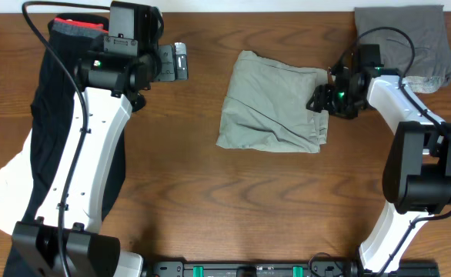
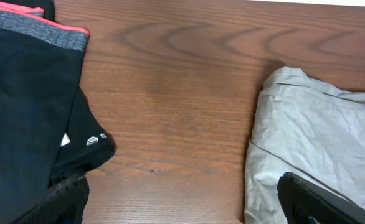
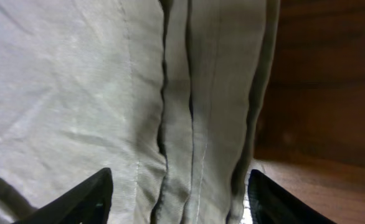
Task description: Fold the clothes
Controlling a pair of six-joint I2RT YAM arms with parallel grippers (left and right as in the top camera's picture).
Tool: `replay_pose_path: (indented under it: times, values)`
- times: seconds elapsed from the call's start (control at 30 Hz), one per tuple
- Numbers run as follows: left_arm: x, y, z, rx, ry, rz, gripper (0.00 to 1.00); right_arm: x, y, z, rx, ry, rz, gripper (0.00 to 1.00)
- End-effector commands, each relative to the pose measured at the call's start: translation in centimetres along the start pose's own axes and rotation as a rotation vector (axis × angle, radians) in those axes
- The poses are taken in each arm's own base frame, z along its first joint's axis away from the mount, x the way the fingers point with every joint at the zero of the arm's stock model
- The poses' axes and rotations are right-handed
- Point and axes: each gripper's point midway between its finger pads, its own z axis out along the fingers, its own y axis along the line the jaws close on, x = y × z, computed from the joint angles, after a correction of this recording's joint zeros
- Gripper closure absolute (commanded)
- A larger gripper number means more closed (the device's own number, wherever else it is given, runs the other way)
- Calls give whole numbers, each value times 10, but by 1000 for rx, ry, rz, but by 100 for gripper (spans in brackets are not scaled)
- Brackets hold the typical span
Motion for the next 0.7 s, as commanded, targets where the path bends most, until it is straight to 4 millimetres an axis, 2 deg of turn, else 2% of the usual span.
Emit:
replay_pose_path:
  times: [0.0,0.23,0.47,0.53,0.67]
  values:
    - [4,2,7,-6,16,-7,2,11,0,4,-4,14,11,31]
    - [4,2,7,-7,17,-6,2,25,1,25,-68,2,77,30]
    - [4,2,7,-7,17,-6,2,44,11,63,-210,10,127,35]
    - [4,2,7,-7,17,-6,2,50,13,73,-228,38,128,44]
    - [4,2,7,-7,17,-6,2,57,16,83,-246,65,121,73]
